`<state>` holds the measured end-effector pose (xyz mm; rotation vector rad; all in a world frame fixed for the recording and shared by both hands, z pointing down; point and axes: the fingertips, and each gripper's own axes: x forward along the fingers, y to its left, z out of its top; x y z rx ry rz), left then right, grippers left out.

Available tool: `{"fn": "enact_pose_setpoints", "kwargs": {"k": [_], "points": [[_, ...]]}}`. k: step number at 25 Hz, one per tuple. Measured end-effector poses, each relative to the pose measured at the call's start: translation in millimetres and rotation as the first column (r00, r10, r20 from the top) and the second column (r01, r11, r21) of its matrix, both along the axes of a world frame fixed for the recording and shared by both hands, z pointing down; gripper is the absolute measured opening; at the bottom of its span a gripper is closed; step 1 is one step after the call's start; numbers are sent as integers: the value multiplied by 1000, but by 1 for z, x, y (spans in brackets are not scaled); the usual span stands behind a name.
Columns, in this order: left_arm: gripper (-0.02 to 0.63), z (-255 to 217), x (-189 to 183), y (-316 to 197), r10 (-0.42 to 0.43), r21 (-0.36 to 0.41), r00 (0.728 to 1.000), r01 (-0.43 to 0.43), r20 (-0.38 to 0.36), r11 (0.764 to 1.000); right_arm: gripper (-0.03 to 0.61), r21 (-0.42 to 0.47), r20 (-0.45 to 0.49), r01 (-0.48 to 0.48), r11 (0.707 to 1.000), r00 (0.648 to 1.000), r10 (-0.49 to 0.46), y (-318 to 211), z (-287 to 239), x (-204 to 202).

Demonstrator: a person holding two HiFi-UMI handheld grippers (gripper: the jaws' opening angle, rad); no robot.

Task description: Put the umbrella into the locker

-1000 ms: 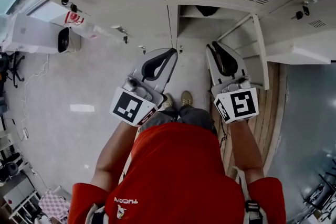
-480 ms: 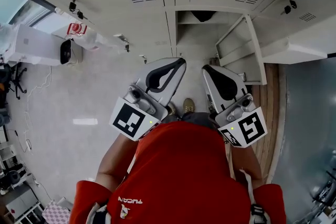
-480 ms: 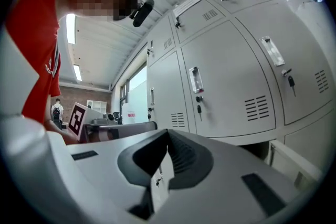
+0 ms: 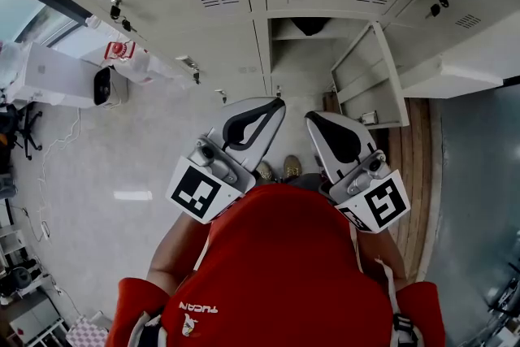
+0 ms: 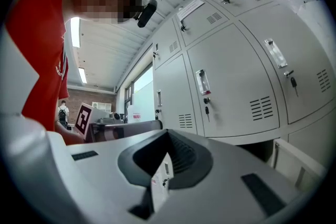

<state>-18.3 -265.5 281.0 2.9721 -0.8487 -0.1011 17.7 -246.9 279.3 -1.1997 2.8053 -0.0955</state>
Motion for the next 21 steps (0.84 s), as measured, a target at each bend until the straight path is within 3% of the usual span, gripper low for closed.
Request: {"fn": "enact_pose_setpoints", "kwargs": {"k": [11, 21], "points": [[5, -11, 1, 4, 1, 68, 999, 2, -46, 998, 2, 18, -17, 24, 1000, 1000, -24, 4, -3, -4], [5, -3, 0, 9, -3, 15, 1000, 3, -24, 1000, 2, 8, -26, 32, 999, 999, -32, 8, 0, -6]]}}
